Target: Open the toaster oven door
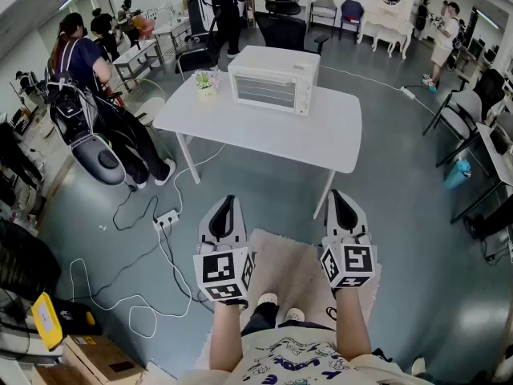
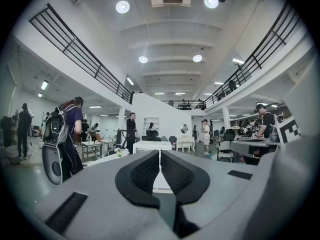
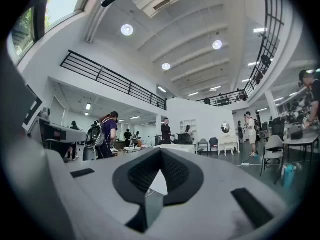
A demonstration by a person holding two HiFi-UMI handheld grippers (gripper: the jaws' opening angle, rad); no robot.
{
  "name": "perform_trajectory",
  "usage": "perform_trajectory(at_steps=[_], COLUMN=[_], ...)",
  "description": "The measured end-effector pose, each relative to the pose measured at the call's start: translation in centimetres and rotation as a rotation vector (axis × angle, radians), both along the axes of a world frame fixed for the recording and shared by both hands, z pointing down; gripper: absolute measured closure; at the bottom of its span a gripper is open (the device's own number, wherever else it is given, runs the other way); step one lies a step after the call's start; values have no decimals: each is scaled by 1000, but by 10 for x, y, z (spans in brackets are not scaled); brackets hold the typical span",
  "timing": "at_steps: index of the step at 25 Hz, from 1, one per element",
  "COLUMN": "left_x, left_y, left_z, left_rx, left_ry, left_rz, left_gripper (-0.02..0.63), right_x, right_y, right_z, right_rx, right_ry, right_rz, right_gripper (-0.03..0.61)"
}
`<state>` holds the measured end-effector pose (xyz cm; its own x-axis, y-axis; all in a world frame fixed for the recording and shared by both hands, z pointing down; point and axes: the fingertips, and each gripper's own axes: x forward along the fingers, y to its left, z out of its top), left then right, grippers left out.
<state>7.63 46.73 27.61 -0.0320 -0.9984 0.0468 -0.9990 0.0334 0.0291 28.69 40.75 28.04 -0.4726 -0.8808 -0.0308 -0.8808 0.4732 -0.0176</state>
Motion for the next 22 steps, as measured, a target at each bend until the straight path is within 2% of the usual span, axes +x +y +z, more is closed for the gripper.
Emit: perform_trajectory(at_steps=[16, 17, 18, 21, 22], left_x=[-20, -23, -26, -37, -41], left_y=[-17, -20, -23, -31, -34], left_z=[1, 2, 4, 8, 9], left_rx=[-2, -1, -1, 1, 2], left_ry=[12, 14, 15, 16, 15], left_rz=[2, 4, 6, 15, 19], left_gripper=[601, 601, 601, 601, 601], right_x=[-20, -24, -29, -42, -47], right_y=[-16, -18, -20, -27, -29], right_z=[-2, -2, -1, 1, 3], right_rx=[14, 16, 16, 17, 15], right_ry=[9, 10, 9, -1, -1], right_rz=[11, 8, 5, 6, 6], right_gripper=[581, 532, 444, 416, 362])
